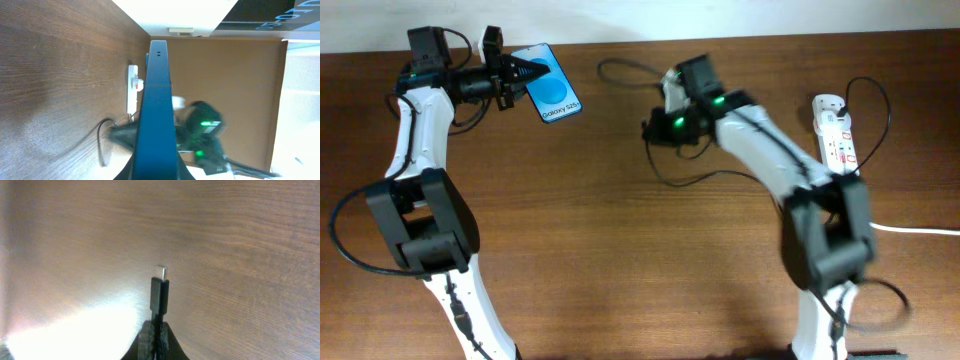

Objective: Plug charger to phone and switch on socket
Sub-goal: 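Grasp the black cable's USB-C plug end with the right gripper, then push the USB-C plug into the phone's bottom port with the right gripper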

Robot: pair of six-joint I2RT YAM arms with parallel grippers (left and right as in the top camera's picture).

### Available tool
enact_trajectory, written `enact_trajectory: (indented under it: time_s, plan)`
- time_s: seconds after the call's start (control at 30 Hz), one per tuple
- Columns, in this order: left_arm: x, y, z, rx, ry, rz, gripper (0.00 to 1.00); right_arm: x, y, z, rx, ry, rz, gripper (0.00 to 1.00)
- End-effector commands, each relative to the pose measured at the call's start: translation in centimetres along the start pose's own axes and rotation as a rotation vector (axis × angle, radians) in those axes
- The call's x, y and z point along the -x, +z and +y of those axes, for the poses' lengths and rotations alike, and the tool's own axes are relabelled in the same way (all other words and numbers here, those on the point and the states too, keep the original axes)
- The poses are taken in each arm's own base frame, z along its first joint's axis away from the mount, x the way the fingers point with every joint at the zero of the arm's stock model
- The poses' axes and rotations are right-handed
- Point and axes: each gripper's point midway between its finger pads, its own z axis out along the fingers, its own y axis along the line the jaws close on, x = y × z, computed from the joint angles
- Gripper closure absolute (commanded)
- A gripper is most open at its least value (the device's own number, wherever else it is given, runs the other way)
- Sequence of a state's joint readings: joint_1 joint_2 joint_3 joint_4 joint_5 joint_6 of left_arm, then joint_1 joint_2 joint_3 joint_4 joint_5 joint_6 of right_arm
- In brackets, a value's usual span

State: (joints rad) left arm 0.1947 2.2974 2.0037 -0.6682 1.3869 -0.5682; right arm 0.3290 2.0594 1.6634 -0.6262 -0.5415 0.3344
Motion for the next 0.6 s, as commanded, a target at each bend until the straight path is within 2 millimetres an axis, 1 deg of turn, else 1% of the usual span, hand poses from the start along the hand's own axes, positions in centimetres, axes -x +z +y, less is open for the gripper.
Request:
enact_trajectory:
  time_s: [0.0, 0.03, 0.1, 0.13, 0.17, 0.2, 0.27, 0.3, 0.33, 0.37, 0.4, 0.43, 0.5, 0.53, 0.57]
  plan:
    - [-0.5, 0.1, -1.4, -0.044, 0.036, 0.029, 1.00, 1.3, -9.7, 6.1, 0.172, -0.224, -0.111, 0.96]
    - [-0.6, 0.1, -1.5, -0.051, 0.044, 0.034, 1.00, 1.0, -11.9, 6.8, 0.176, -0.247, -0.130, 0.96]
    - [-1.0, 0.3, -2.1, -0.084, 0.083, 0.056, 1.00, 0.1, -15.4, 8.6, 0.175, -0.294, -0.164, 0.96]
    - [-1.3, 0.6, -2.3, -0.091, 0.090, 0.067, 1.00, -0.4, -16.9, 9.5, 0.177, -0.306, -0.180, 0.96]
    - [-1.7, 1.3, -2.6, -0.105, 0.103, 0.088, 1.00, -1.1, -18.3, 10.2, 0.179, -0.312, -0.190, 0.96]
    - [-2.2, 1.8, -3.1, -0.123, 0.141, 0.107, 1.00, -1.7, -19.5, 10.9, 0.180, -0.318, -0.197, 0.96]
    - [-3.2, 3.1, -4.1, -0.159, 0.175, 0.153, 1.00, -3.4, -21.9, 11.9, 0.177, -0.321, -0.205, 0.96]
    - [-3.8, 3.7, -4.6, -0.178, 0.187, 0.177, 1.00, -4.4, -23.3, 11.9, 0.167, -0.306, -0.207, 0.96]
    - [-4.5, 4.7, -5.0, -0.183, 0.207, 0.200, 1.00, -5.6, -24.7, 11.6, 0.150, -0.297, -0.205, 0.96]
    - [-4.9, 5.2, -5.2, -0.186, 0.214, 0.212, 1.00, -6.1, -25.4, 11.2, 0.139, -0.288, -0.203, 0.96]
    - [-5.5, 6.1, -5.5, -0.190, 0.225, 0.233, 1.00, -7.2, -26.2, 10.7, 0.120, -0.283, -0.190, 0.95]
    - [-6.0, 6.9, -5.6, -0.193, 0.229, 0.250, 1.00, -8.0, -26.5, 10.2, 0.111, -0.269, -0.185, 0.96]
    - [-7.1, 8.3, -5.9, -0.198, 0.231, 0.284, 1.00, -9.2, -26.0, 9.2, 0.107, -0.247, -0.176, 0.96]
    - [-7.6, 9.0, -6.0, -0.201, 0.233, 0.301, 1.00, -9.9, -25.1, 8.6, 0.116, -0.230, -0.165, 0.96]
    - [-8.0, 9.5, -6.1, -0.204, 0.241, 0.313, 1.00, -10.6, -24.2, 8.4, 0.150, -0.226, -0.154, 0.95]
